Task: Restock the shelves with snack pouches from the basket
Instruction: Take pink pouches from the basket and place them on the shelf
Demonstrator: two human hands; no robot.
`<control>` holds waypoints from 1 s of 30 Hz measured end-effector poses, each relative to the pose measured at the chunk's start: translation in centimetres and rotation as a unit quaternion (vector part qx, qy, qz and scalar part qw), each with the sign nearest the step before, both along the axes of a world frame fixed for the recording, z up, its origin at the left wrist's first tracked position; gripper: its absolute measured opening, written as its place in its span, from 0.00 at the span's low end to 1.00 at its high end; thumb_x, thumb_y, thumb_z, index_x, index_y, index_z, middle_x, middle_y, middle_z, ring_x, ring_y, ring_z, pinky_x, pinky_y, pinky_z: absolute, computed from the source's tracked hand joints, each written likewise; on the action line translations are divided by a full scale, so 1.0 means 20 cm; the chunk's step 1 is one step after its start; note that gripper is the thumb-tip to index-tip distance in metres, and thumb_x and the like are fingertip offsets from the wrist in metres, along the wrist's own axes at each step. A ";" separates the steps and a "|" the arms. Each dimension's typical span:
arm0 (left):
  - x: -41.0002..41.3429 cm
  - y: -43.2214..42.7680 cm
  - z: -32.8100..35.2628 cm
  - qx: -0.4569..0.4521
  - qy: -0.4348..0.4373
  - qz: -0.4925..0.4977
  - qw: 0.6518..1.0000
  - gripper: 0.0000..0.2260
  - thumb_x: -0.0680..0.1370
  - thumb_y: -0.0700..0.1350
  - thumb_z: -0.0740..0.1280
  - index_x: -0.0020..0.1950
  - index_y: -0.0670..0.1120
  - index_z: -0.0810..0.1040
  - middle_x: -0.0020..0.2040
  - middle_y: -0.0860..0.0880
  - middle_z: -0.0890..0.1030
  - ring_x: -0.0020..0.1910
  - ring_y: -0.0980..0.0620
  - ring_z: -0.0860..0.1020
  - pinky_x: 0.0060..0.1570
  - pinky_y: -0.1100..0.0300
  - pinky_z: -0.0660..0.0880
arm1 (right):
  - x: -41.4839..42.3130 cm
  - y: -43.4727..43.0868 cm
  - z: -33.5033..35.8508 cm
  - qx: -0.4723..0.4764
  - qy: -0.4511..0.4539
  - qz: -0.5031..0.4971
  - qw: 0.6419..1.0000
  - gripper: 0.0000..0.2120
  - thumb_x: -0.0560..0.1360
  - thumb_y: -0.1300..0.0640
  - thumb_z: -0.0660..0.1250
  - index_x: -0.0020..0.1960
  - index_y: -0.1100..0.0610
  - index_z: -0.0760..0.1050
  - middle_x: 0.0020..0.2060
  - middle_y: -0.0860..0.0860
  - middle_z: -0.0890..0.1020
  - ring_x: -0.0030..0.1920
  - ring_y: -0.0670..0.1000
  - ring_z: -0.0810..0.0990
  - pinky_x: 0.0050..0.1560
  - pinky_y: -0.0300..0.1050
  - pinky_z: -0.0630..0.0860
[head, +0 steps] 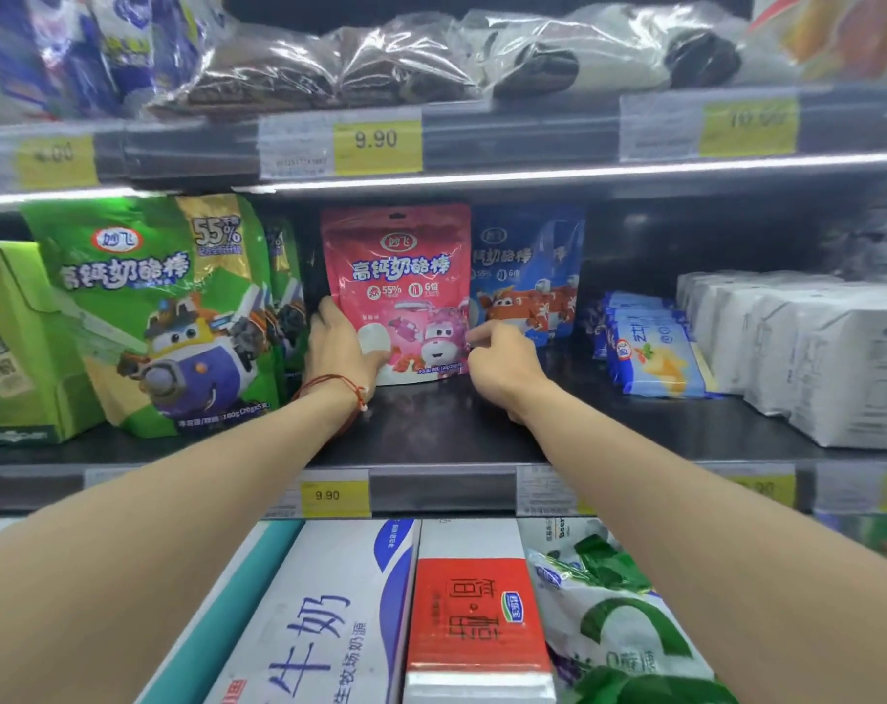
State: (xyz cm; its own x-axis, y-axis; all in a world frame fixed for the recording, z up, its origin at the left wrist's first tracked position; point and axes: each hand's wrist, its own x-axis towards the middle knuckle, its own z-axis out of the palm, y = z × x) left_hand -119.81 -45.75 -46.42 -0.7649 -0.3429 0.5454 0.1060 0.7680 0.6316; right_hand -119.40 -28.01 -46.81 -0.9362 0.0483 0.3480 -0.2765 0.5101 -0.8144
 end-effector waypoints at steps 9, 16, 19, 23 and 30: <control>0.30 0.01 0.00 0.008 -0.020 -0.052 0.998 0.34 0.75 0.45 0.72 0.75 0.41 0.58 0.70 0.40 0.68 0.69 0.41 0.69 0.68 0.50 0.66 | 0.27 -0.04 0.06 -0.020 0.021 0.006 1.000 0.15 0.78 0.67 0.61 0.59 0.57 0.82 0.61 0.55 0.82 0.63 0.54 0.79 0.67 0.50 0.76; 0.75 -0.13 0.00 0.030 0.089 -0.094 0.991 0.17 0.78 0.41 0.67 0.66 0.45 0.72 0.58 0.50 0.78 0.47 0.57 0.77 0.48 0.68 0.69 | 0.65 -0.29 0.07 -0.082 0.119 0.052 0.988 0.13 0.76 0.67 0.65 0.58 0.58 0.82 0.48 0.50 0.85 0.50 0.47 0.82 0.56 0.38 0.79; 0.93 -0.28 -0.04 0.043 0.114 -0.085 0.989 0.14 0.78 0.39 0.66 0.63 0.46 0.75 0.56 0.51 0.80 0.44 0.61 0.77 0.43 0.76 0.69 | 0.84 -0.45 0.04 -0.135 0.120 0.086 0.980 0.12 0.77 0.66 0.65 0.56 0.56 0.82 0.45 0.45 0.84 0.45 0.40 0.81 0.49 0.29 0.77; 1.21 -0.54 -0.11 0.078 0.103 -0.057 0.990 0.12 0.77 0.37 0.65 0.59 0.47 0.76 0.52 0.53 0.80 0.44 0.62 0.78 0.41 0.78 0.70 | 1.08 -0.71 -0.03 -0.160 0.093 0.140 0.973 0.11 0.76 0.65 0.66 0.54 0.55 0.82 0.46 0.46 0.85 0.47 0.42 0.82 0.53 0.38 0.80; 1.69 -1.05 -0.34 0.086 0.069 0.027 0.993 0.13 0.75 0.38 0.65 0.57 0.50 0.77 0.50 0.57 0.81 0.41 0.71 0.76 0.41 0.79 0.68 | 1.49 -1.27 -0.26 -0.176 0.061 0.245 0.951 0.12 0.75 0.68 0.67 0.52 0.54 0.80 0.45 0.47 0.85 0.45 0.44 0.82 0.50 0.36 0.78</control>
